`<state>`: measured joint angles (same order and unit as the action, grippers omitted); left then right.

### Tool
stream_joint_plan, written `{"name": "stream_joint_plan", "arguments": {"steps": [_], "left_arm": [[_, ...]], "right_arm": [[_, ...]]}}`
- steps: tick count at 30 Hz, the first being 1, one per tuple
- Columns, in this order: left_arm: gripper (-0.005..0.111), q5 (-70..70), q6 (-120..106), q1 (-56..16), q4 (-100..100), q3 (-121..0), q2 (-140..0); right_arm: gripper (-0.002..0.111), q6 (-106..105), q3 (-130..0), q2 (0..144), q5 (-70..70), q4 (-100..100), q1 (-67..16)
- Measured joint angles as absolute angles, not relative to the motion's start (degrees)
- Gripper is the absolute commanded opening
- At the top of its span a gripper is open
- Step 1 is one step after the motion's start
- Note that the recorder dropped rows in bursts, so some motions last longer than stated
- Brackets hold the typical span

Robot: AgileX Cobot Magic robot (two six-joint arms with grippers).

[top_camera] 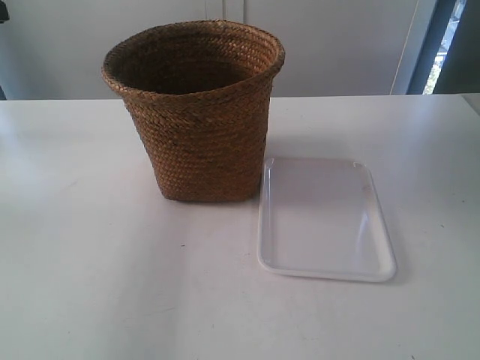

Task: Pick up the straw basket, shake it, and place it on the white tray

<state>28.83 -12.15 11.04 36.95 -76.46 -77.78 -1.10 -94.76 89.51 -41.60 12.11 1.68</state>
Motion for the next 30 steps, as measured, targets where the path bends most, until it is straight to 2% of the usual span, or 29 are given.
{"name": "stream_joint_plan", "arguments": {"steps": [11,20,21,22,23,24,26,30], "left_arm": [[0.0,27.9,-13.2,11.0,36.8,-76.6,-78.1],[0.001,30.6,-13.2,11.0,36.5,-83.2,-85.1],[0.004,30.7,-13.2,11.0,36.5,-84.9,-87.0],[0.015,30.8,-13.2,11.0,36.5,-85.6,-88.1],[0.02,31.4,-13.2,11.0,36.9,-87.5,-90.2],[0.035,31.7,-13.3,11.0,37.3,-88.5,-91.1],[0.053,33.5,-14.3,11.0,38.1,-91.7,-94.2],[0.059,37.6,-15.9,10.1,39.4,-97.3,-100.3]], "right_arm": [[0.001,-1.1,-94.8,89.6,-37.1,12.1,1.7],[0.031,-1.6,-95.3,93.6,-38.4,12.1,1.7],[0.034,-2.5,-95.3,95.4,-40.4,12.1,1.7],[0.04,-3.0,-95.3,96.0,-40.9,12.1,1.7],[0.043,-4.2,-95.3,97.2,-41.9,12.8,1.7],[0.05,-4.7,-95.3,97.5,-42.0,13.1,1.7],[0.057,-7.4,-95.3,98.3,-42.0,15.9,1.7],[0.058,-10.6,-95.3,100.5,-35.5,30.8,1.7]]}}
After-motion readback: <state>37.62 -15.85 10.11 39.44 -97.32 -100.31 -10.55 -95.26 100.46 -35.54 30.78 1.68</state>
